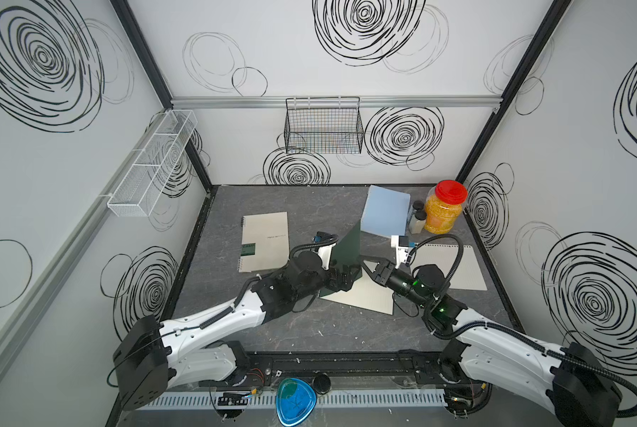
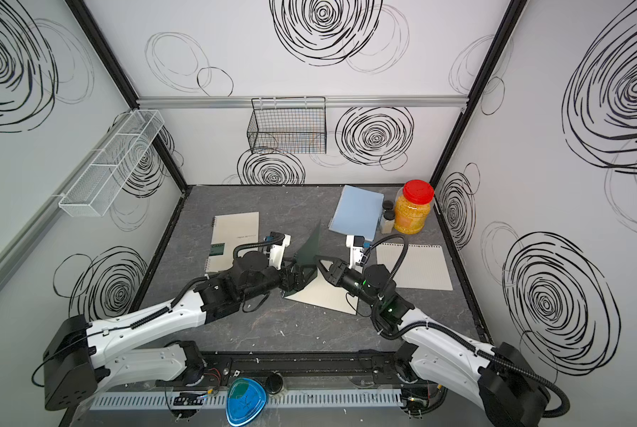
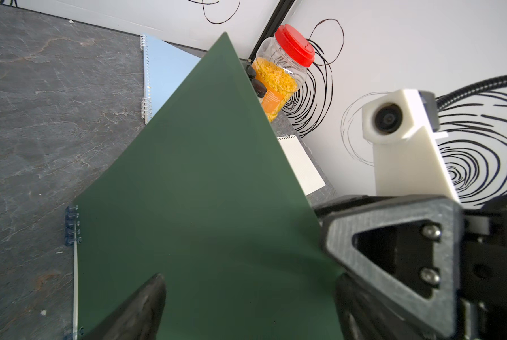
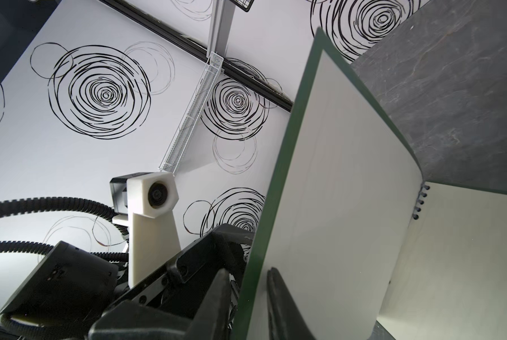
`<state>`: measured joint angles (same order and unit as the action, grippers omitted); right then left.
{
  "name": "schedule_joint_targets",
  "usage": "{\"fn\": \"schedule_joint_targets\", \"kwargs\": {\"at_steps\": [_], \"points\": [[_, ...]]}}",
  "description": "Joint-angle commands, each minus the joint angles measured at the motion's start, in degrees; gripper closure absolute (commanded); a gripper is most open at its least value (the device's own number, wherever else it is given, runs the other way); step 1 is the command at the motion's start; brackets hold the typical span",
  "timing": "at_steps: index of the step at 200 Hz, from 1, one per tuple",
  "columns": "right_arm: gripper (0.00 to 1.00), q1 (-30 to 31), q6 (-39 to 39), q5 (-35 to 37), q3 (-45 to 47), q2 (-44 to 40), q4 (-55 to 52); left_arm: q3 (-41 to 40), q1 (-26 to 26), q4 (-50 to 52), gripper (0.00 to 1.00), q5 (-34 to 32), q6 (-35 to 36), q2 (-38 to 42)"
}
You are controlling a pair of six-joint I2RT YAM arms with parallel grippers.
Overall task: Tear off pages from different notebooks
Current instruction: Open the notebook at the center of the board.
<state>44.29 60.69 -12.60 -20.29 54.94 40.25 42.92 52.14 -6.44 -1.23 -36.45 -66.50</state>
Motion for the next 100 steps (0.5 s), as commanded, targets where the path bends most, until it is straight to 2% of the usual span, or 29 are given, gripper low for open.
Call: {"fn": "schedule_joint_targets", "kwargs": {"at_steps": [1,21,100], "points": [[0.76,0.77,0.04,-1.33,0.36,1.50,5.95,2.08,0.18,-1.97,0.08,-1.78,-0.29,1.71],[0.77,0.80,-0.04,-1.25,0.17,2.73,6.07,2.17,-0.10,-0.87,0.08,-3.83,-0.30,3.42],[0.74,1.81,-0.04,-2.15,-0.16,6.64,9.17,5.75,-2.83,0.42,0.08,-1.03,0.59,1.88]]}}
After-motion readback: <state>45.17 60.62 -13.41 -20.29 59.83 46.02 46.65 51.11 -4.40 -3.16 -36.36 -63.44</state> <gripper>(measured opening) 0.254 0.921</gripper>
